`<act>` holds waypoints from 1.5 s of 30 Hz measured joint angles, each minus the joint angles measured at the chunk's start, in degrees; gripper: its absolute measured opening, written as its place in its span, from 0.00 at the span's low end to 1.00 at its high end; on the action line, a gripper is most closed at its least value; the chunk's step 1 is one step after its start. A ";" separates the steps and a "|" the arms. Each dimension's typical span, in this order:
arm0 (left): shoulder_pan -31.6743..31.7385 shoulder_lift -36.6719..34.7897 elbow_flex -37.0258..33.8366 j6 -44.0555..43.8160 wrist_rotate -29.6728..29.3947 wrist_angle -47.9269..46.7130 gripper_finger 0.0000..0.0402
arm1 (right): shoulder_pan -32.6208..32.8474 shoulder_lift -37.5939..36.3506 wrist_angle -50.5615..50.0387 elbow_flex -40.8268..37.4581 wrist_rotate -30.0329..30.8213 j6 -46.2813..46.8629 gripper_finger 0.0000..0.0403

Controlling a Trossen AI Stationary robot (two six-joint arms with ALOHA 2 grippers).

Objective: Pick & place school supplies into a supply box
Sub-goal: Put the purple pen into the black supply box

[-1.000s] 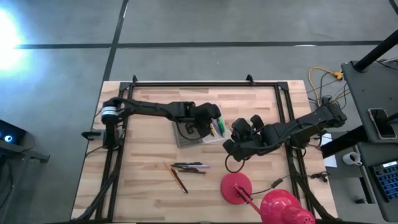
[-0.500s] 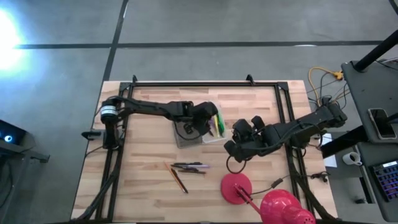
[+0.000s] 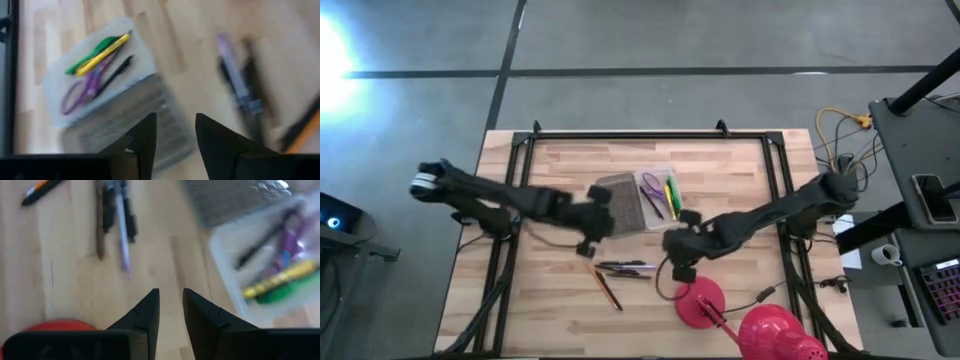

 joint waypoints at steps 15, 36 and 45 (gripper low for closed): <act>-13.87 -8.93 -17.18 -25.12 -10.92 9.56 0.26 | 0.14 15.86 10.59 2.87 -10.95 -0.64 0.26; -14.52 -9.00 -19.28 -27.76 -10.92 9.57 0.26 | -0.76 21.76 12.83 6.54 -4.47 0.20 0.38; -14.52 -8.97 -20.78 -27.76 -10.90 9.58 0.26 | -2.96 25.10 13.64 6.89 -12.03 1.48 0.29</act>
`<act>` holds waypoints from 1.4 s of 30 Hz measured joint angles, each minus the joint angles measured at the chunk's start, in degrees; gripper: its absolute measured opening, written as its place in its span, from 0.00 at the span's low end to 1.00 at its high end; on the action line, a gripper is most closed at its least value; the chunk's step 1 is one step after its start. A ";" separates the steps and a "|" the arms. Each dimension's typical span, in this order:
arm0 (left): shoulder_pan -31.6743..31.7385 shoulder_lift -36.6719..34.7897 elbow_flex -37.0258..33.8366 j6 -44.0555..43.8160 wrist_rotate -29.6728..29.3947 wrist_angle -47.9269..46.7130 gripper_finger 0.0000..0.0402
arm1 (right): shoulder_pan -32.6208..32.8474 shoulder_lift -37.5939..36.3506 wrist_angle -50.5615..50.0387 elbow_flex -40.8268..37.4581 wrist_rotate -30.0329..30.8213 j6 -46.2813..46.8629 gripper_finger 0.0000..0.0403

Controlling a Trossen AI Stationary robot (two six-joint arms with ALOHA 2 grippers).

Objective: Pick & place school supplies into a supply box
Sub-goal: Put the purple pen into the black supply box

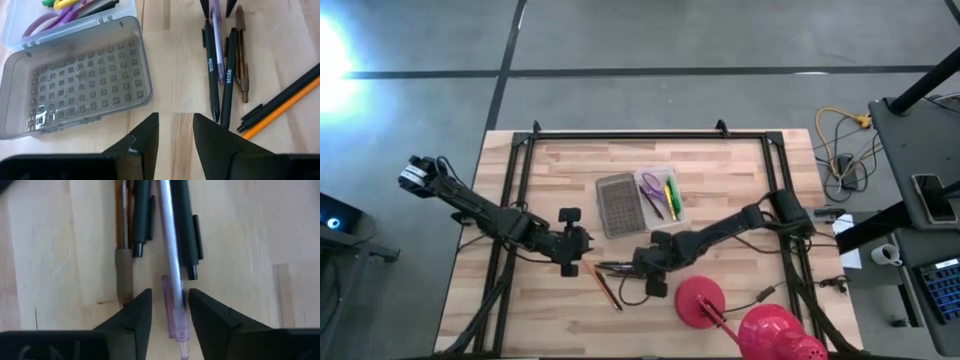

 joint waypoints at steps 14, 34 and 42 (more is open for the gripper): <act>0.02 0.00 0.40 -1.49 -0.02 0.21 0.26 | -2.73 -3.19 -4.16 -0.33 -5.08 0.88 0.04; 0.02 0.00 0.38 -4.72 -2.27 2.17 0.26 | -16.63 -22.34 -2.42 -8.78 7.83 27.38 0.02; 0.02 0.00 0.35 -7.03 -2.22 2.17 0.26 | -8.33 -22.67 -5.89 -6.87 4.86 10.01 0.07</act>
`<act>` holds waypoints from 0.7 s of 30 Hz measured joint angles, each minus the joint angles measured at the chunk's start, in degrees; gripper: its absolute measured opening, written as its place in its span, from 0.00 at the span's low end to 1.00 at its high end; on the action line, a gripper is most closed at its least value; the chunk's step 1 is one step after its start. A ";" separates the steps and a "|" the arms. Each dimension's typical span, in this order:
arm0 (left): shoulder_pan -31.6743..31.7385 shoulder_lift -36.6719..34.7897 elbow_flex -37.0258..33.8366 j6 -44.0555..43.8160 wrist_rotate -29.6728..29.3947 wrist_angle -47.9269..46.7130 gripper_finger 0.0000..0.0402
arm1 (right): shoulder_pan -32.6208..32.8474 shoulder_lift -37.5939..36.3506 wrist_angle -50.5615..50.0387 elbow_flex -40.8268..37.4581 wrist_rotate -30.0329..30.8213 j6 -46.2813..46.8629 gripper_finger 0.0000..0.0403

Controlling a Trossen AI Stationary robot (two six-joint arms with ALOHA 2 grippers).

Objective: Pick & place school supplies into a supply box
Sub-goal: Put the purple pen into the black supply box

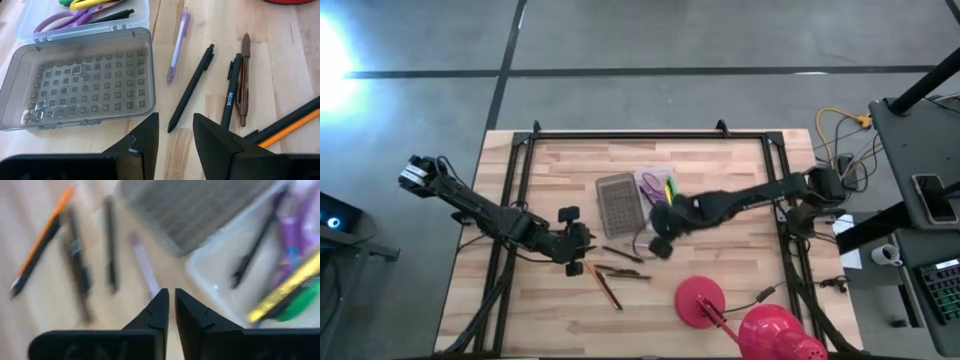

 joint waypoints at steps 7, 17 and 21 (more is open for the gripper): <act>0.00 0.00 -0.10 0.47 0.01 0.01 0.26 | 3.98 5.29 5.21 -0.43 -1.00 -1.10 0.27; 0.00 0.00 -0.12 -0.95 0.13 0.00 0.26 | 4.00 15.21 4.50 4.35 1.94 -3.42 0.41; 0.00 0.00 -0.09 -1.04 0.13 0.01 0.26 | 3.84 15.45 4.12 4.23 2.01 -4.05 0.41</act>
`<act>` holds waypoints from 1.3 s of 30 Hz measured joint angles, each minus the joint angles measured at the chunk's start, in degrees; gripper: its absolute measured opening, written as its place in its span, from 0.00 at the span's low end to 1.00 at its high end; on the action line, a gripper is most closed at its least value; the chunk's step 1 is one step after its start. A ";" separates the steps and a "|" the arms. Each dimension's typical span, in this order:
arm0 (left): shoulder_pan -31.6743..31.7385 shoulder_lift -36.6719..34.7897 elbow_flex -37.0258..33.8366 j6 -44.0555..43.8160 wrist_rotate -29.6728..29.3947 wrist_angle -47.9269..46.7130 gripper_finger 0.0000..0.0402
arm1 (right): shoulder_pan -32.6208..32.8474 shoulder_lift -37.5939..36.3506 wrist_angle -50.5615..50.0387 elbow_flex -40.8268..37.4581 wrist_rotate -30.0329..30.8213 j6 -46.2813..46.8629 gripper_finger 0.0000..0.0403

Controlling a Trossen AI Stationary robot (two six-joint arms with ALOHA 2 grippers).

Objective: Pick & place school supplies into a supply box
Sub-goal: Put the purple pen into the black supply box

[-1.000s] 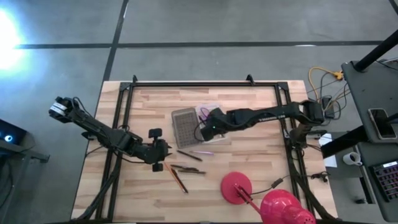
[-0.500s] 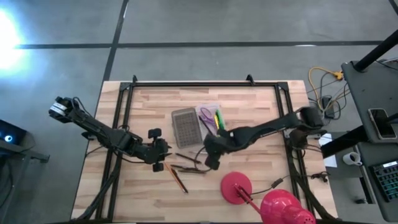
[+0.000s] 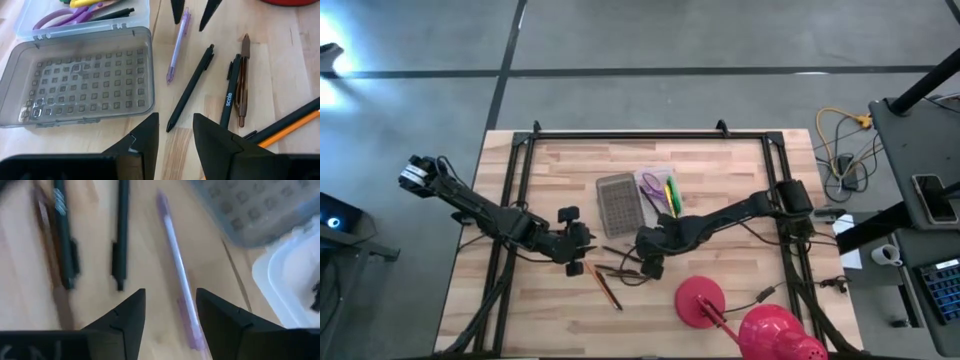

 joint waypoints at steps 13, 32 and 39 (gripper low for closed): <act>0.00 0.02 -1.09 0.07 -0.04 -0.06 0.26 | -0.65 4.95 0.75 -0.06 -4.40 -5.05 0.40; 0.00 0.02 -1.38 0.17 -0.04 -0.01 0.26 | -0.91 4.09 -5.65 -0.17 -8.69 -1.10 0.05; 0.00 0.02 -1.38 0.17 -0.04 0.03 0.26 | 0.70 -7.25 -6.89 -2.00 -3.62 10.91 0.04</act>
